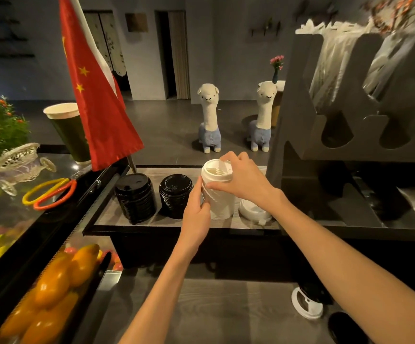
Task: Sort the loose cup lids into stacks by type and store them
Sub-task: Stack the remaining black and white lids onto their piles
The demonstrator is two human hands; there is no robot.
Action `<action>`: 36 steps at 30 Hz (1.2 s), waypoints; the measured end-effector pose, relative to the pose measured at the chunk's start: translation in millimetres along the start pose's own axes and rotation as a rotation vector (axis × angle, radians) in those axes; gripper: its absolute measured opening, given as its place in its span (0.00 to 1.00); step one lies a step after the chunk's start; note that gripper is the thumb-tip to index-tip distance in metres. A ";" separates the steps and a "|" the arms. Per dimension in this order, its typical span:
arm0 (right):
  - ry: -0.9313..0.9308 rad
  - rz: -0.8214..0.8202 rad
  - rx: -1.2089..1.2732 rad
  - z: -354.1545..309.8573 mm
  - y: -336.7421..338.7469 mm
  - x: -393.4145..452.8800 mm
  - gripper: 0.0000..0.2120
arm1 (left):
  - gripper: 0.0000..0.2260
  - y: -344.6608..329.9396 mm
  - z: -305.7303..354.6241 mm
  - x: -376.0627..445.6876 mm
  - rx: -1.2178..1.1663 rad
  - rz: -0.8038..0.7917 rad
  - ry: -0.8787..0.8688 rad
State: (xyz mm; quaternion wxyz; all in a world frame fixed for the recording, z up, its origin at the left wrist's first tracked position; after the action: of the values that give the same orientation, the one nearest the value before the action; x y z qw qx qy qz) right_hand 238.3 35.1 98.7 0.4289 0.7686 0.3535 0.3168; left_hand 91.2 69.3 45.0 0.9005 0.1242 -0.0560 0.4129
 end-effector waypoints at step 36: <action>-0.957 -0.160 -0.027 392.2 -123.0 -415.6 0.44 | 0.41 -215.6 -239.1 -232.8 0.486 -1.011 0.115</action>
State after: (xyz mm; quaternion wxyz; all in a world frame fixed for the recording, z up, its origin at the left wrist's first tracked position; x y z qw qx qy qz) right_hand 286.5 -427.4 -255.4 0.5764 0.7927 0.1705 -0.1015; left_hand 102.2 -171.4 -270.8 0.9334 0.3167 0.1564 -0.0629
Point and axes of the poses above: each hand's wrist, its own x-axis towards the middle knuckle, its own y-axis out of the back of the hand, z = x × y, the point moved 6 cm from there along x, towards the middle knuckle, and after that the axes turned 3 degrees about -y, right-handed, at the moved point
